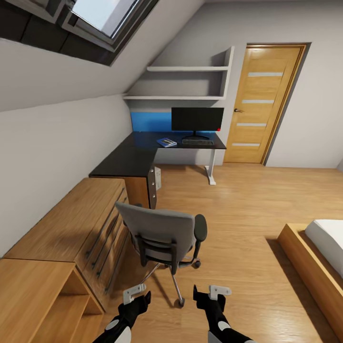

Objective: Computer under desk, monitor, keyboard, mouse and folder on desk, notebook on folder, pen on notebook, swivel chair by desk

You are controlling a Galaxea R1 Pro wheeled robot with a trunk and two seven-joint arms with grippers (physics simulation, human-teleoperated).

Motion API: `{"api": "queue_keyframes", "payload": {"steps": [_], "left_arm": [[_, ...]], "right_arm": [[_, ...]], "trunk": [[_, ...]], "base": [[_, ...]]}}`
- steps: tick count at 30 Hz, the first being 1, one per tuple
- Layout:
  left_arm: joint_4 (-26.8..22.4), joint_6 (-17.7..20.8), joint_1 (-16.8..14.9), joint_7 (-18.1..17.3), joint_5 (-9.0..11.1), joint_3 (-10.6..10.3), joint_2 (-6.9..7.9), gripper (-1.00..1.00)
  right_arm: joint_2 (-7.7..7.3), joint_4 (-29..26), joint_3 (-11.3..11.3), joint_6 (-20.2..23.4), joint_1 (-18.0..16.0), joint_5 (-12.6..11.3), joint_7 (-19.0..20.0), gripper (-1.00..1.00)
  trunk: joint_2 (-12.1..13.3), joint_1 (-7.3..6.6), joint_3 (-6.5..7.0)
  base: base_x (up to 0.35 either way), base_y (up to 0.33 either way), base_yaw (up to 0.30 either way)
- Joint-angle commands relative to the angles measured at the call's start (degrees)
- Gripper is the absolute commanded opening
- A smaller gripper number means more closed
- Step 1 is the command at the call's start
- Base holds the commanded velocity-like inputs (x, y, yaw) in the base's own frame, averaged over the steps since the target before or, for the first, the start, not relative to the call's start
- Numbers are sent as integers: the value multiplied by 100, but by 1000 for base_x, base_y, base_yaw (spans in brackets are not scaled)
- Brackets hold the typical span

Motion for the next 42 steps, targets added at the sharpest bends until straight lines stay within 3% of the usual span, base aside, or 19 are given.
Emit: {"api": "queue_keyframes", "payload": {"steps": [1,11,15,21,42], "left_arm": [[4,-27,-5,46,33,-50,13,100],[19,-38,-6,53,20,-51,64,100],[13,-57,-7,600,16,-43,158,100],[7,-36,-8,1138,21,-44,161,100],[11,-26,-7,1159,34,-44,155,100]], "right_arm": [[-3,9,50,-9,-4,-15,-41,100],[-36,72,70,-665,1,-34,-29,100],[-29,69,67,-789,2,-33,-33,100],[-33,77,72,-817,3,-18,-28,100],[-20,86,74,-818,3,-12,-28,100]], "trunk": [[-47,23,-25],[-448,243,-205],[-609,331,-277],[-849,463,-385],[-1692,924,-762]], "base": [[0,0,0],[0,0,0],[0,0,0],[0,0,0],[-30,2,0]]}}
